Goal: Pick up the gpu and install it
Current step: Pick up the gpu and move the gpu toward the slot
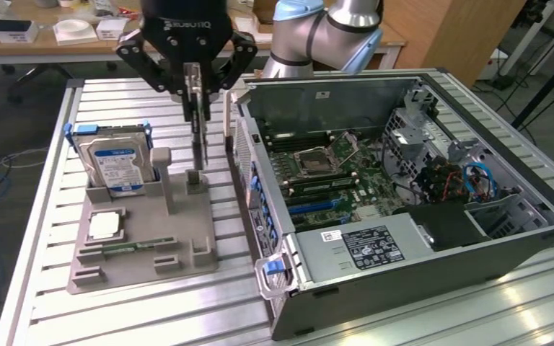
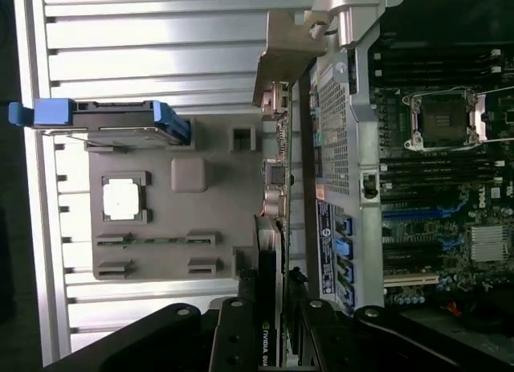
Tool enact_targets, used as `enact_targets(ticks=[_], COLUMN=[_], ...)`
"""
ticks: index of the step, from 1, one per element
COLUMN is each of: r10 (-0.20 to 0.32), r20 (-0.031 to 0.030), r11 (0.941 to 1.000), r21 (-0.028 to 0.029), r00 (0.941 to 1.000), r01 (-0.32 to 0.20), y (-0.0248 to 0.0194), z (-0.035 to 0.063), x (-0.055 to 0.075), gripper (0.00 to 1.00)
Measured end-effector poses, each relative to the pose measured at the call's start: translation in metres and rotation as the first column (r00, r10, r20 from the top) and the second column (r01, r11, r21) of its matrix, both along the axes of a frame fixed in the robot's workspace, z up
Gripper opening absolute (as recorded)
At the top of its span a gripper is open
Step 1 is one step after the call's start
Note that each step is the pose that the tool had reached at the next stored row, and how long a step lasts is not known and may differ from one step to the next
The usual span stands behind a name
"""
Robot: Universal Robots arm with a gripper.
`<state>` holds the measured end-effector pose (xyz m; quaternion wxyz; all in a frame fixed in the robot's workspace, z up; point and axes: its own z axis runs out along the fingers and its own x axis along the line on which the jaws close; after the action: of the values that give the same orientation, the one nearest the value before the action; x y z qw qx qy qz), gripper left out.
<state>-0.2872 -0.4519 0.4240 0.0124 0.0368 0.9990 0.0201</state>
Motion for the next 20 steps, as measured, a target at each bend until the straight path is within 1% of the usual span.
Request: enact_targets(ticks=[20], r10=[0.0], r20=[-0.0051], r11=[1.0], r21=[0.0], r00=[1.0], r01=[0.0], y=[0.0001], z=[-0.0024], x=[0.091], gripper=[0.26])
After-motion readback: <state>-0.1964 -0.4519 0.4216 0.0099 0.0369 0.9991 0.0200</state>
